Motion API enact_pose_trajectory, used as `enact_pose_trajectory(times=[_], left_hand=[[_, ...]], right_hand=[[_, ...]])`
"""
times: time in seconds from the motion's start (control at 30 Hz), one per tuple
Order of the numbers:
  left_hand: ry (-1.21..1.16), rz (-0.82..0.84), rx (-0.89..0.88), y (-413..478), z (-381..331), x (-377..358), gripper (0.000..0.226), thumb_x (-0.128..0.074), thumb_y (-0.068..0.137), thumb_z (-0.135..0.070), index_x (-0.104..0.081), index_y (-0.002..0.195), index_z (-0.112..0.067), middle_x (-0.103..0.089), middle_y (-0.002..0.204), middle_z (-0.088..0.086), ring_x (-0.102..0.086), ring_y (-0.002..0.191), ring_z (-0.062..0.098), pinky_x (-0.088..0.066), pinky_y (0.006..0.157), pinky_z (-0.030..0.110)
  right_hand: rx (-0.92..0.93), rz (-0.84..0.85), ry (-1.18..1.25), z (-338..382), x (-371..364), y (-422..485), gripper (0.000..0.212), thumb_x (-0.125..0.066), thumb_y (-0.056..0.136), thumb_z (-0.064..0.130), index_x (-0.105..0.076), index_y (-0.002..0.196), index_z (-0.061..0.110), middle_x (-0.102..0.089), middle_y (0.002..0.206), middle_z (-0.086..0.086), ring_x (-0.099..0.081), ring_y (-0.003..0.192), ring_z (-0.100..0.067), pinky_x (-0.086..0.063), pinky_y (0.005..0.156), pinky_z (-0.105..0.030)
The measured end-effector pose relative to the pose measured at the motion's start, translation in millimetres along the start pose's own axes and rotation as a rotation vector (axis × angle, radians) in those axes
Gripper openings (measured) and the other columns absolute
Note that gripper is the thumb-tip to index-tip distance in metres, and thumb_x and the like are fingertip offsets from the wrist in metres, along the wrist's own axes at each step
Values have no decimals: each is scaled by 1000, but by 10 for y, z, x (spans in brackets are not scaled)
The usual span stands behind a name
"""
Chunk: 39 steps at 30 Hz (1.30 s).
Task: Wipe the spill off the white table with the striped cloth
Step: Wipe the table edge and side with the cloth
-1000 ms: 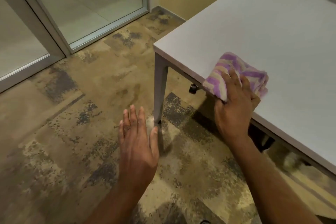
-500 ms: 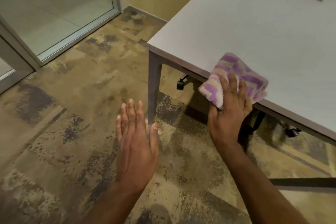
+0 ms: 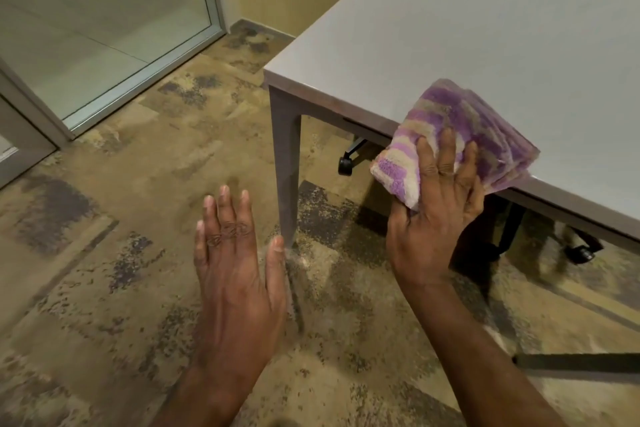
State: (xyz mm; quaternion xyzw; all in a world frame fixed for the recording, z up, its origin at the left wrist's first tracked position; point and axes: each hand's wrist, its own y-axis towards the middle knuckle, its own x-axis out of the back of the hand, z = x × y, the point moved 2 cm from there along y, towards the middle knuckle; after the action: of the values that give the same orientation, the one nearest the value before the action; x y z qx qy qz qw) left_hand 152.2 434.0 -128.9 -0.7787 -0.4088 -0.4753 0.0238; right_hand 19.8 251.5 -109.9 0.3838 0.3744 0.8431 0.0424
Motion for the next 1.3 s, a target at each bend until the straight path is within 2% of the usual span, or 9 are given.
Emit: enact_pose_trajectory(times=[0.2,0.33,0.47,0.63,0.77,0.97,1.03,1.17,1.3], left_hand=[[-64,-34,-85,233,220,-299,66,-34,107,-37,-13,164,-12,-5,174,6,4,161,20,3,130,39],[-76,-48,-130,307,340,-401,66,-35,106,-37,-14,164,-14,-5,174,5,4,161,19,5,130,34],[-71,-59,-142,340,473,-463,66,-37,106,-37,-15,164,-14,-6,174,5,2,161,20,4,130,34],[-73,-85,-160,502,610,-463,66,-37,105,-37,-17,164,-13,-7,174,6,1,161,21,2,130,37],[-83,-100,-181,630,626,-477,67,-35,105,-38,-15,164,-15,-5,174,4,3,161,20,4,130,37],[-88,-127,-199,705,648,-520,66,-36,105,-38,-19,164,-13,-8,174,5,1,161,20,2,130,37],[-88,-132,-204,732,670,-528,66,-37,105,-38,-19,164,-13,-8,174,5,1,161,20,2,130,37],[-82,-127,-218,774,731,-543,67,-39,105,-35,-16,164,-14,-5,174,4,3,161,20,1,130,41],[-81,-140,-228,832,790,-546,67,-40,105,-33,-17,164,-13,-7,174,6,1,161,22,-3,130,46]], right_hand=[[50,-121,-52,-88,-250,-40,71,-68,88,14,-44,154,16,-33,166,-9,-16,157,-35,-13,123,-54],[111,-154,-86,-78,-463,-52,64,-62,92,16,-46,153,14,-30,165,-7,-17,156,-40,-10,124,-62],[193,-218,-104,5,-704,2,59,-61,93,15,-49,151,12,-29,163,-4,-15,154,-42,1,124,-55],[228,-257,-127,87,-983,43,69,-71,89,9,-46,153,19,-25,163,2,2,156,-26,-1,123,-58],[249,-260,-111,177,-1146,74,65,-65,91,9,-47,152,19,-27,163,1,-3,155,-29,-8,121,-65],[288,-225,-78,393,-1402,119,66,-65,88,13,-49,152,20,-28,163,1,12,158,-19,-3,124,-56],[307,-218,-70,507,-1500,148,63,-64,91,14,-49,152,20,-29,163,1,9,158,-19,-3,123,-57],[345,-170,-48,778,-1676,206,65,-59,91,13,-45,154,19,-33,165,-2,-13,156,-26,8,124,-52],[390,-127,-46,1010,-1814,252,69,-60,89,8,-44,155,18,-38,164,-1,-21,156,-33,5,125,-51]])
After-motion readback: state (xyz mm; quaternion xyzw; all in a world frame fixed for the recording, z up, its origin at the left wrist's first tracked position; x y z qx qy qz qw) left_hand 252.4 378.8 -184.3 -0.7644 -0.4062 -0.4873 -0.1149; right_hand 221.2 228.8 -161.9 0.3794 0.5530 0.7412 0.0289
